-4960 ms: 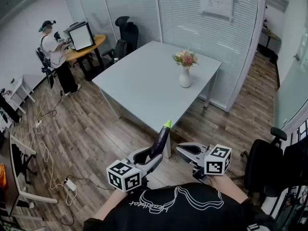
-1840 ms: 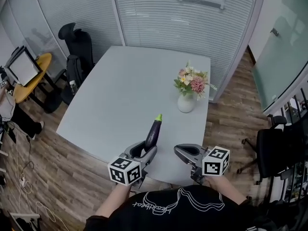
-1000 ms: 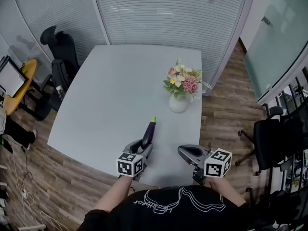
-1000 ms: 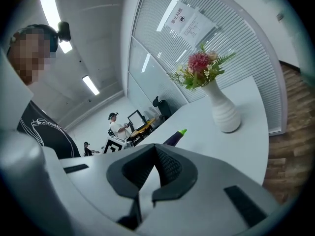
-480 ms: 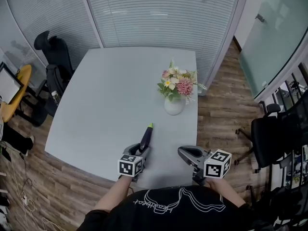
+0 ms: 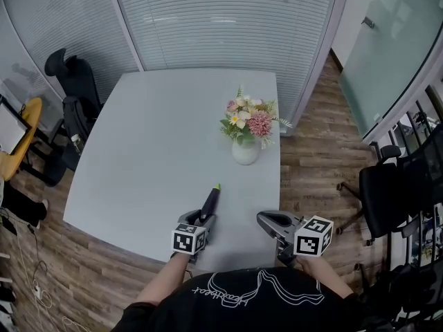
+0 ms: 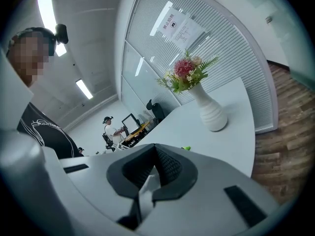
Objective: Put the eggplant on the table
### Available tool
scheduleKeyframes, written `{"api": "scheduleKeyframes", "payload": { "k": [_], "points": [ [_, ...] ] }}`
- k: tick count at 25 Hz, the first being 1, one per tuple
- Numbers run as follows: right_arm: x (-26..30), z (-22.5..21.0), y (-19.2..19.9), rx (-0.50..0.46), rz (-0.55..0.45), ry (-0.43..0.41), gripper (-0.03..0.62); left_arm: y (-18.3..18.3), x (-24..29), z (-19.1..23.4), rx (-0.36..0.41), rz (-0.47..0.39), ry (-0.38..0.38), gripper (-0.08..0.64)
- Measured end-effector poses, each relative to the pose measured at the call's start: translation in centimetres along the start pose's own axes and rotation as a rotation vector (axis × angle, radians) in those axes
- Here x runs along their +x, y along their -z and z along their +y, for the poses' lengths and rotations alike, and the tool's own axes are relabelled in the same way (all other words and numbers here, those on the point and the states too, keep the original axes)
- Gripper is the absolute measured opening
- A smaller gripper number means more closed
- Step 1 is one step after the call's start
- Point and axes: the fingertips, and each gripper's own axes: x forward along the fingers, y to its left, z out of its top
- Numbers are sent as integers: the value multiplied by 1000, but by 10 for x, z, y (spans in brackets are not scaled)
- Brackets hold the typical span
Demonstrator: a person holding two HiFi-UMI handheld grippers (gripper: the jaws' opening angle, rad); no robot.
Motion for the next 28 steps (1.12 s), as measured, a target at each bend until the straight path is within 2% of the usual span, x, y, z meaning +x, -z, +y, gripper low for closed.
{"api": "scheduleKeyframes", "payload": {
  "k": [11,14,21,28],
  "points": [
    [-8,6,3,3,-7,-8,9,4,1,-4,4,8,2,209],
    [-13,7,4,0,-10,-5,9,3,0,-7,10,2,11,247],
    [-26,15,7,-9,-12,-10,9,-6,-16,-10,2,-38,-10,272],
    [-37,28,8,-34,-11,-38,9,-24,-54,-17,4,-124,-51,272]
  ]
}}
